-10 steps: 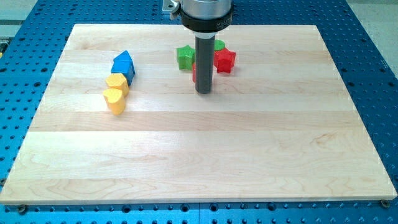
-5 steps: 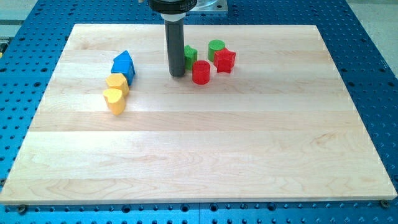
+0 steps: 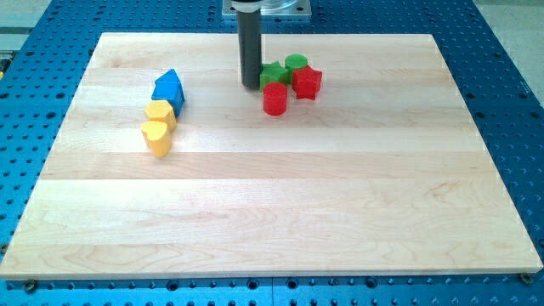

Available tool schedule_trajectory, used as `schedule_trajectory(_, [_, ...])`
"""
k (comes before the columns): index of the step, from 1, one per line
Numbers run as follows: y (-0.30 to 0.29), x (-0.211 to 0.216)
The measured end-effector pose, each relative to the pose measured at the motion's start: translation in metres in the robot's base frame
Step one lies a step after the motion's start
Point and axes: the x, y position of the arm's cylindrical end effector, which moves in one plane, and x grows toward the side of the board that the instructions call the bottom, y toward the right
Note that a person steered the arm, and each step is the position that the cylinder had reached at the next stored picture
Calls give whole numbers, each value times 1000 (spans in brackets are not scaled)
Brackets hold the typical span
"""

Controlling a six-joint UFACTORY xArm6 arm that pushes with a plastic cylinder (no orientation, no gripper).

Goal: Push the green star and red circle to the center

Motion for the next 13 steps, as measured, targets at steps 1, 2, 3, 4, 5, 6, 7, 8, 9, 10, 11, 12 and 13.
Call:
schedule_trajectory(1, [1, -4])
schedule_trajectory(2, [1, -30])
schedule_trajectory(3, [3, -49])
schedule_trajectory(4, [19, -49])
schedule_trajectory(5, [38, -49])
schedule_trajectory(6, [42, -49])
schedule_trajectory(7, [42, -37])
schedule_trajectory(8, [42, -26])
schedule_trajectory(9, [42, -14])
schedule_trajectory(10, [42, -13])
schedule_trajectory(11, [37, -5])
schedule_trajectory(12, [31, 12])
schedule_trajectory(13, [31, 25])
